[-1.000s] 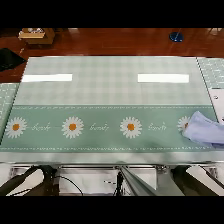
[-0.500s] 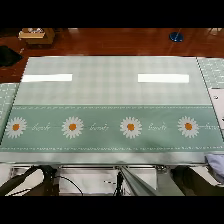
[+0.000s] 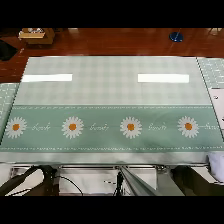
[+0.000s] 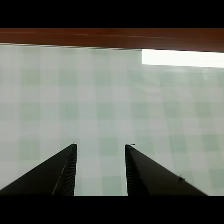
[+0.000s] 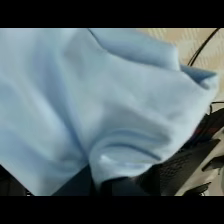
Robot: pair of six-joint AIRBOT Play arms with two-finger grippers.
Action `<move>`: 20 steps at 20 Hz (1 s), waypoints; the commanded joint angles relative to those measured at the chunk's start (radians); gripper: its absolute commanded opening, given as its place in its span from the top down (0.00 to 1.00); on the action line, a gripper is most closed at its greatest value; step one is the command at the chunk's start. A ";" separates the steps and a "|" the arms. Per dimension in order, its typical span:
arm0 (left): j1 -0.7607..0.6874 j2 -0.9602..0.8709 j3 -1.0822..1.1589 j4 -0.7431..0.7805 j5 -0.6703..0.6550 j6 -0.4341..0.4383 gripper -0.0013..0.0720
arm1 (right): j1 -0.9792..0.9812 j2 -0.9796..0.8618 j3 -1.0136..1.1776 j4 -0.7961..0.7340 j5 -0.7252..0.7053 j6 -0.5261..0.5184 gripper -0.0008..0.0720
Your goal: Fold the shirts.
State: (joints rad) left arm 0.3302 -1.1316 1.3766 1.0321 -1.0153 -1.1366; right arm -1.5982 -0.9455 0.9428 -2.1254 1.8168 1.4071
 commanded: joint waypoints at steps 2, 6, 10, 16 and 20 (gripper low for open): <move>0.000 0.000 0.001 -0.001 0.019 -0.002 0.48 | -0.002 0.001 -0.020 -0.099 -0.048 -0.058 0.83; 0.000 0.001 0.006 -0.004 0.056 -0.002 0.48 | -0.002 0.001 -0.020 -0.169 -0.126 -0.057 0.83; 0.000 0.001 0.010 -0.003 0.063 -0.002 0.48 | -0.002 0.001 -0.020 -0.155 -0.222 -0.062 0.31; 0.000 -0.002 0.010 -0.003 0.074 -0.002 0.47 | 0.123 0.001 0.066 -0.055 -0.537 -0.039 0.30; -0.003 -0.039 0.010 -0.004 0.082 -0.002 0.43 | 0.529 -0.042 0.255 0.771 -1.299 0.014 0.46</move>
State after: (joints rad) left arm 0.3290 -1.1500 1.3861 1.0283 -0.9409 -1.1389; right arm -1.2991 -0.9569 1.0954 -1.9244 1.0588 1.3842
